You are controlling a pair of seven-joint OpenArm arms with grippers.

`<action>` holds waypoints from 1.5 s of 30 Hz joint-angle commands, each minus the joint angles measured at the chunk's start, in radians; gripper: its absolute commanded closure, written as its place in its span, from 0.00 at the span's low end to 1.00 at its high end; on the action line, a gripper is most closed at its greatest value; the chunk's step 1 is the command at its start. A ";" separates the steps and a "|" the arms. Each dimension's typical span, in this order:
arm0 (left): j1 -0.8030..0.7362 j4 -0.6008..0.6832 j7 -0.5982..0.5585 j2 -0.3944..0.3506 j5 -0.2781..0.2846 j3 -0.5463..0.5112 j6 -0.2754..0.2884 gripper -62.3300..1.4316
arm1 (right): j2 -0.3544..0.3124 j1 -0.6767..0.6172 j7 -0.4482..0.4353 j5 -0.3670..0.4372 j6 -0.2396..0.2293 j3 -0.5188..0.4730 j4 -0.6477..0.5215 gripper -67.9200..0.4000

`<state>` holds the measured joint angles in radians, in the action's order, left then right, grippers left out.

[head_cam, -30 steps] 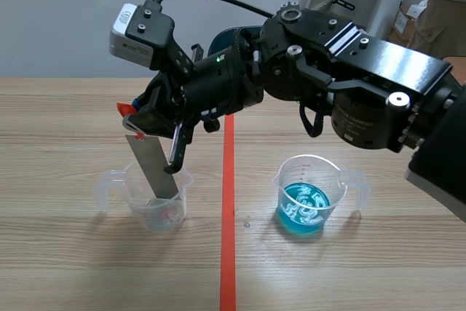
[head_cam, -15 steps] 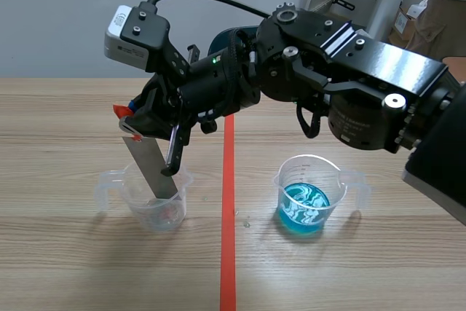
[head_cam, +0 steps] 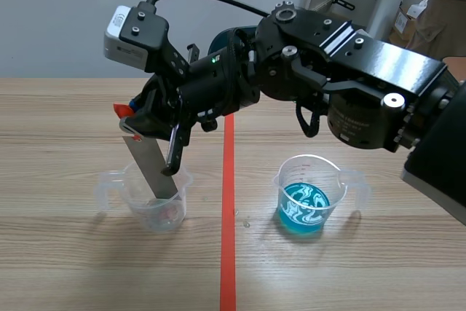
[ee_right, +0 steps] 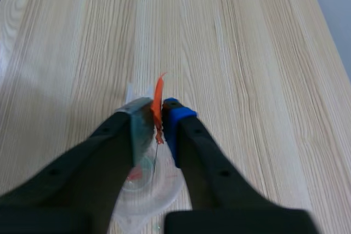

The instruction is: Do the redox reaction experiment

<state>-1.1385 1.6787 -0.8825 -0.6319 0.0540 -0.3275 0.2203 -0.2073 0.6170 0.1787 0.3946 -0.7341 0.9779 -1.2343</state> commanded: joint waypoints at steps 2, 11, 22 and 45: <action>-0.008 0.009 -0.011 0.003 0.010 0.000 0.002 0.00 | 0.003 0.020 -0.001 -0.004 -0.011 0.003 -0.008 0.59; -0.008 0.009 -0.011 0.003 0.010 0.000 0.002 0.00 | 0.014 0.020 0.018 -0.006 -0.011 0.010 -0.008 0.00; -0.008 0.009 -0.011 0.003 0.010 0.000 0.002 0.00 | 0.017 0.001 0.017 -0.002 -0.011 0.056 -0.008 0.00; -0.008 0.009 -0.011 0.003 0.010 0.000 0.002 0.00 | 0.017 -0.008 -0.006 0.002 -0.011 0.056 -0.008 0.00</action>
<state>-1.1385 1.6787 -0.8825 -0.6319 0.0540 -0.3275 0.2203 -0.1944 0.5941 0.1871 0.3851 -0.7376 1.0382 -1.2339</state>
